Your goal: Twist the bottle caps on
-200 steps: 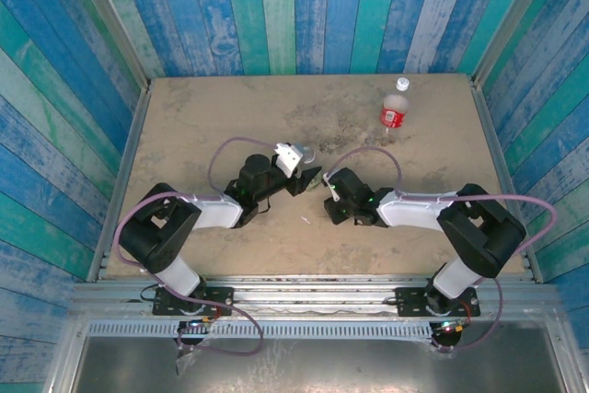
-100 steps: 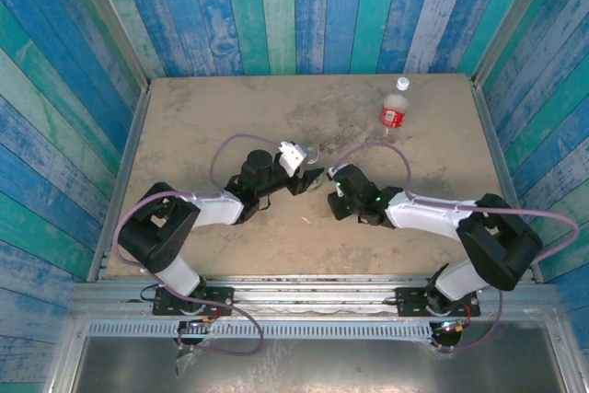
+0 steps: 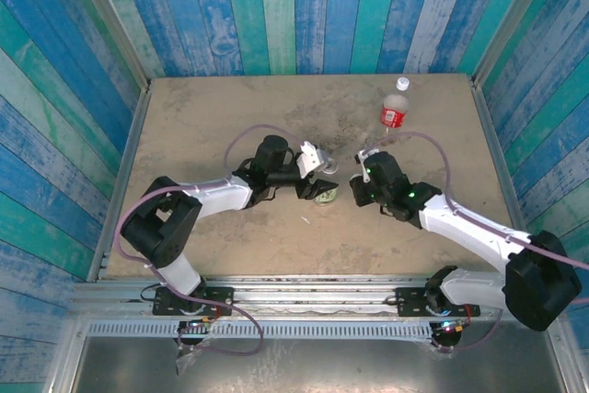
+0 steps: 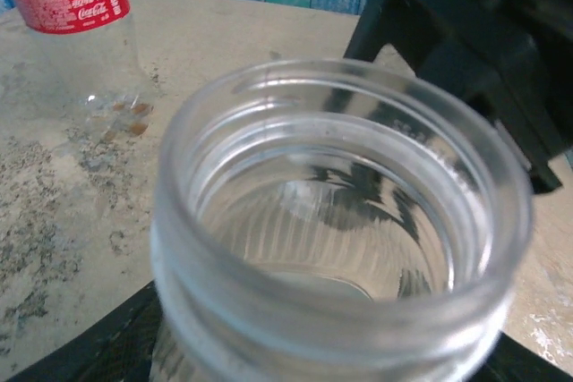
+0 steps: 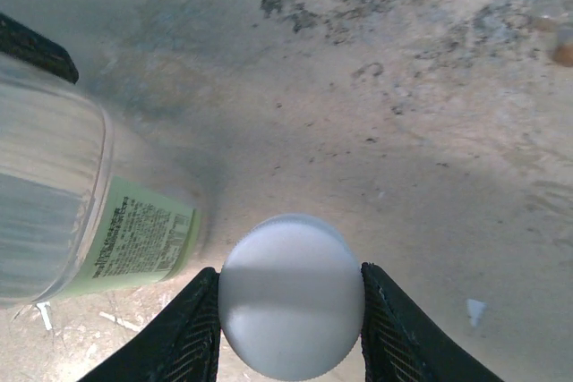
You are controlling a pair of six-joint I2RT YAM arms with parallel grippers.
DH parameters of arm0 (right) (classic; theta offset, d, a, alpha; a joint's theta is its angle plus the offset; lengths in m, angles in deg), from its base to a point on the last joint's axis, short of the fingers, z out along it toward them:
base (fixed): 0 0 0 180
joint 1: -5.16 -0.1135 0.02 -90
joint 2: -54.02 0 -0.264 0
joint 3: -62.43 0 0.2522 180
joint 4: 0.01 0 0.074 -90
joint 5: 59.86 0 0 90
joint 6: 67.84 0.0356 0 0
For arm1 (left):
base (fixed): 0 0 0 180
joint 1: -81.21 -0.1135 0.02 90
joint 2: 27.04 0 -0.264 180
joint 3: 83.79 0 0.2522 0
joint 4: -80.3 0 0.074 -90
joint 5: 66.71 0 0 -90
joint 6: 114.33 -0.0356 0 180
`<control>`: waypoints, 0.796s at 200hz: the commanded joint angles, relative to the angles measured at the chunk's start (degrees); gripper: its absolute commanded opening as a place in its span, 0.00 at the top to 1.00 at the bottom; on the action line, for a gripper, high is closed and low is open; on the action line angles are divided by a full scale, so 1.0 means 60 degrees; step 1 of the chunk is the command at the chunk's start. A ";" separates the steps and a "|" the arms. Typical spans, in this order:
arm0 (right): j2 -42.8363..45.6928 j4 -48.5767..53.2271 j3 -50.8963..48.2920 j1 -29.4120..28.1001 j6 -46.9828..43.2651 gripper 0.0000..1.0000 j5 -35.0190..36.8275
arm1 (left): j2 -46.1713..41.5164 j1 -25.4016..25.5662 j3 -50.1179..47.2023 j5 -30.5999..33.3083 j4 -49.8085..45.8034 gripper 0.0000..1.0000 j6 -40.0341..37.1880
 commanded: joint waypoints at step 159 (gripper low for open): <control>0.0164 0.3563 0.4058 0.0138 -0.1263 0.60 -0.2231 | 0.1821 0.0060 -0.1868 0.0139 0.6537 0.25 0.2118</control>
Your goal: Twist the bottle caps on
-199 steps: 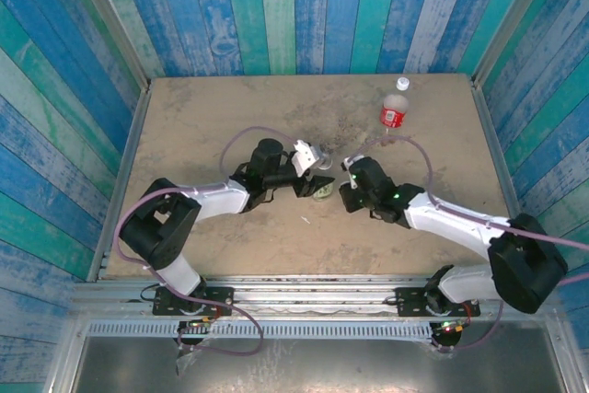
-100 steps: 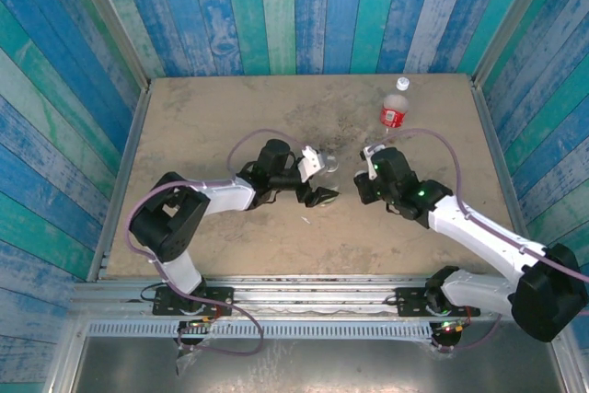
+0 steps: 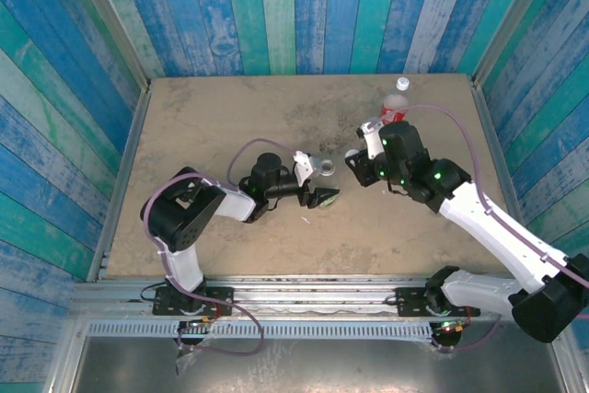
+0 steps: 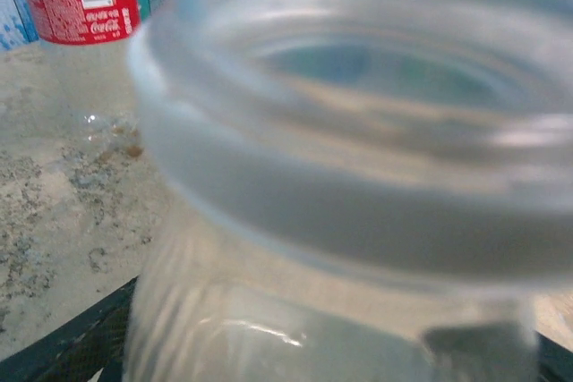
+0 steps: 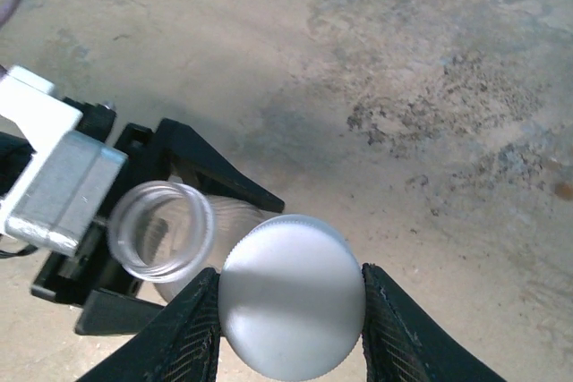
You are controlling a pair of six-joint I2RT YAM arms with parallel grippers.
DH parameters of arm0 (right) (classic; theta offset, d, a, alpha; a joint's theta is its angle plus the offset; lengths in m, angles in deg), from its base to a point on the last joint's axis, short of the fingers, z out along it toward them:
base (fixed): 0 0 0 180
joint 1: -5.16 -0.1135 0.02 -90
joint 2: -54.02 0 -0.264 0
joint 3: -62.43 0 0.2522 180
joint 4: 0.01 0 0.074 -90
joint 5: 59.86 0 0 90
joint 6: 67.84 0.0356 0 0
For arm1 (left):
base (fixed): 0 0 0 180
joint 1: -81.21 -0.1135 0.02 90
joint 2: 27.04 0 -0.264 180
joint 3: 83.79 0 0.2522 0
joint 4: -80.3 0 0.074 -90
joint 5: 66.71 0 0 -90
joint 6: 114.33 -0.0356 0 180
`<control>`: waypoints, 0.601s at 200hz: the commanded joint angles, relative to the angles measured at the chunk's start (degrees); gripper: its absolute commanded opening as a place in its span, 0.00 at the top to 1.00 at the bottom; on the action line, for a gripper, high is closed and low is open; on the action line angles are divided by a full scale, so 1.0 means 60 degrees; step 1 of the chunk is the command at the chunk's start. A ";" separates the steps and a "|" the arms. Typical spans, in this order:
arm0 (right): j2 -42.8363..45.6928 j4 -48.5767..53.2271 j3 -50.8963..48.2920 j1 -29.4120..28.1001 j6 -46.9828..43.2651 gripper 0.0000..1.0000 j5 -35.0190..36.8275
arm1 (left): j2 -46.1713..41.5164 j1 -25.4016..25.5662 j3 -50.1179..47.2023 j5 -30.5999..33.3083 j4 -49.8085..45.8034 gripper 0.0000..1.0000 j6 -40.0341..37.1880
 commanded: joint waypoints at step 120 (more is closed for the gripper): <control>-0.1826 0.1364 0.2191 -0.0612 -0.0555 0.60 -0.0922 | 0.1067 0.0046 -0.0841 0.0902 0.3279 0.35 0.0871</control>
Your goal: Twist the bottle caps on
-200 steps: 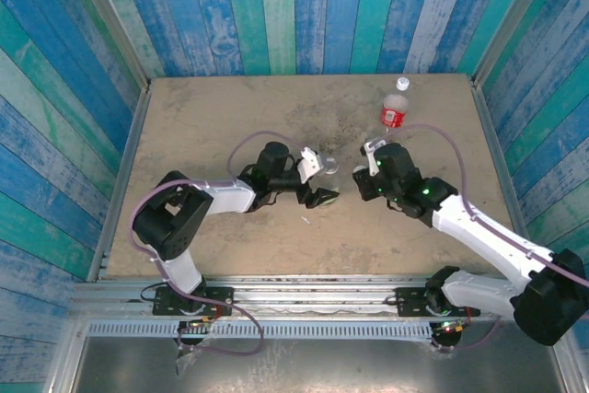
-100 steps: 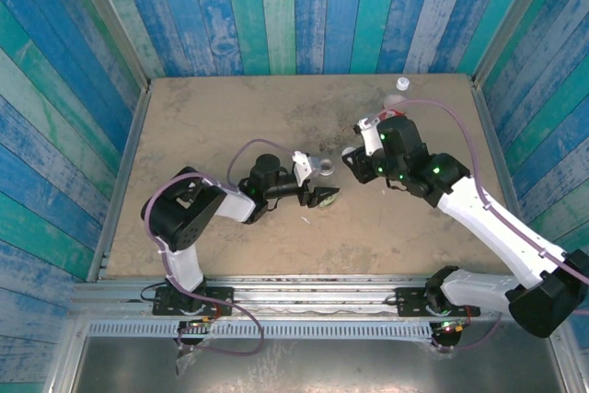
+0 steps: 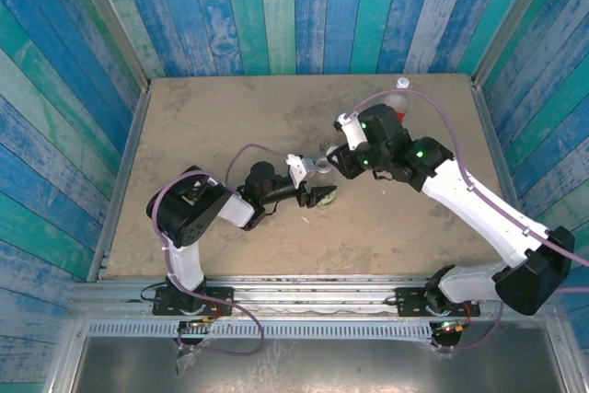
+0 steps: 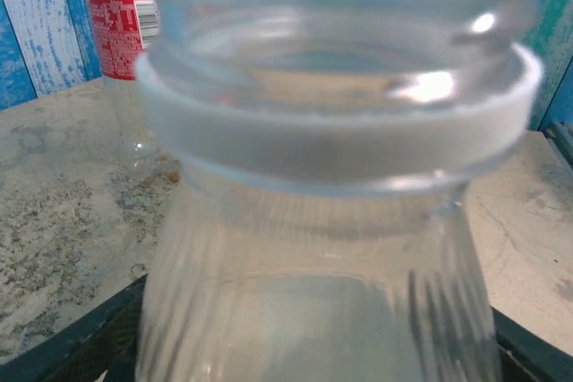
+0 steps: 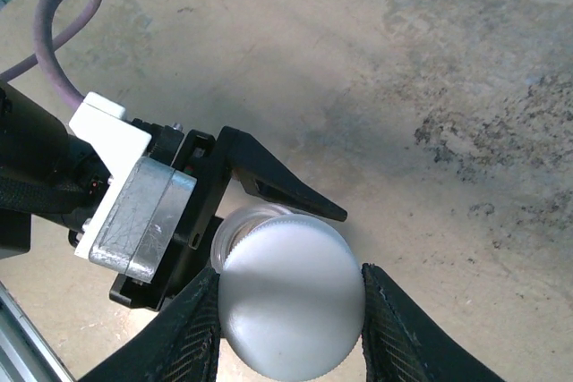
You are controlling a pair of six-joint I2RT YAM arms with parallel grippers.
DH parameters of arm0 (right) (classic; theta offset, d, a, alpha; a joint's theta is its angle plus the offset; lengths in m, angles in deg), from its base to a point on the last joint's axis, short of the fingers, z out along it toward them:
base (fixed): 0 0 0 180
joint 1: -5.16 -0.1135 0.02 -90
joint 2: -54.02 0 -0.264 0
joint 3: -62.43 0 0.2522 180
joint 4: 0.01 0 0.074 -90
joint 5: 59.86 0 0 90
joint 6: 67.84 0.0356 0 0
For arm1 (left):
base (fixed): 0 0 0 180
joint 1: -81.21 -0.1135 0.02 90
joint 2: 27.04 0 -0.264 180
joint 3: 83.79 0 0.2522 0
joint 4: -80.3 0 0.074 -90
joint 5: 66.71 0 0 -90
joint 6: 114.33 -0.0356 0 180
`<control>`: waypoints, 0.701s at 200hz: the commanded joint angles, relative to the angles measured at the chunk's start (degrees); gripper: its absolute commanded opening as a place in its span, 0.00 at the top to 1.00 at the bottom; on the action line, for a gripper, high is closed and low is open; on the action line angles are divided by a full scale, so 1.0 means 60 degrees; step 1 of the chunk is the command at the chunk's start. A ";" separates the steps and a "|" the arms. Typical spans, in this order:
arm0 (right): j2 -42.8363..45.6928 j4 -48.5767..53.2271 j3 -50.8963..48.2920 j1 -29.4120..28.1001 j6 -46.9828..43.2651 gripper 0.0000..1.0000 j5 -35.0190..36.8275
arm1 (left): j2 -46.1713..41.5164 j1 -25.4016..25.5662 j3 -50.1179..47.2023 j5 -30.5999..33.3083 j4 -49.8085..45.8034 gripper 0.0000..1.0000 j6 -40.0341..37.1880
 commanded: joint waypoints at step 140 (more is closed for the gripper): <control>-0.1663 0.1404 0.1513 -0.0465 -0.0136 0.60 -0.0106 | 0.0531 0.0039 -0.0101 -0.0321 0.0097 0.45 -0.0569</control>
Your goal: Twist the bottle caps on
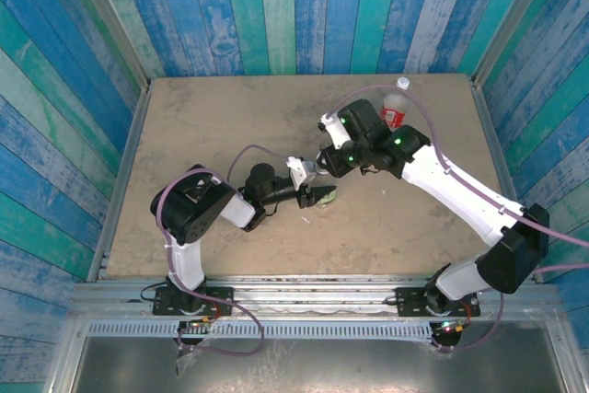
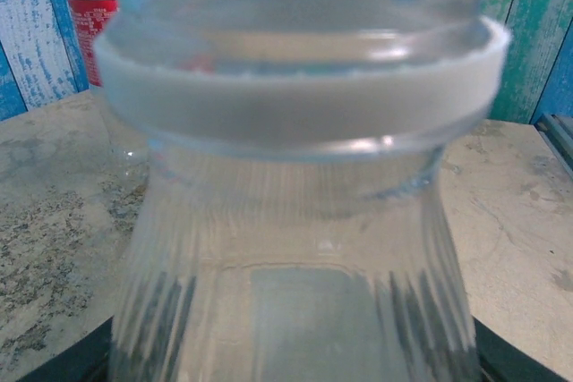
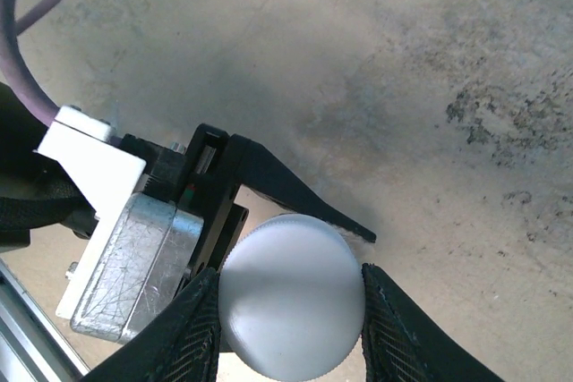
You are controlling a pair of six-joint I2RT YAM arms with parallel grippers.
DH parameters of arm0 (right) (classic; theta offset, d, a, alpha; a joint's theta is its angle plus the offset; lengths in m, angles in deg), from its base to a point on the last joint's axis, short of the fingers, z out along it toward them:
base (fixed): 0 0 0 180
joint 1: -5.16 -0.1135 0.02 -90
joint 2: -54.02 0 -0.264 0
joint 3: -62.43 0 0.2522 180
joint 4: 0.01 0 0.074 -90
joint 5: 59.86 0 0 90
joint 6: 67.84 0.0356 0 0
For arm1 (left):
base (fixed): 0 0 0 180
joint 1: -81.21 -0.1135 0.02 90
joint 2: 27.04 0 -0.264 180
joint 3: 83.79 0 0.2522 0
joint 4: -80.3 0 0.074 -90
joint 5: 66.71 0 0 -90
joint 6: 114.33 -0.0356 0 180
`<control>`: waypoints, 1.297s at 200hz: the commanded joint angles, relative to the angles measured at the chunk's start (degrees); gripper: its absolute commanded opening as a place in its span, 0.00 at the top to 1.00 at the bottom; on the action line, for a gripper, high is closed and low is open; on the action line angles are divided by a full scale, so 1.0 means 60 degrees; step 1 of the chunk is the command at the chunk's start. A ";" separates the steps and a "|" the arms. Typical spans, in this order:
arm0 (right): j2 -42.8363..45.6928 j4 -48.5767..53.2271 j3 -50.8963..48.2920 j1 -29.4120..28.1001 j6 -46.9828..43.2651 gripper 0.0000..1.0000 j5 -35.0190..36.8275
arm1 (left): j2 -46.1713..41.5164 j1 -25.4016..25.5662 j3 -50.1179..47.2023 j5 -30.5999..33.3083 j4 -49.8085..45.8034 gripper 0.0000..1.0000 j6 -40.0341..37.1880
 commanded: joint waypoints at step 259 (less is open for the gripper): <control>-0.0305 0.1130 0.0788 -0.0437 -0.0394 0.40 0.0145 | 0.0342 0.0024 -0.0058 -0.0211 -0.0670 0.43 -0.0592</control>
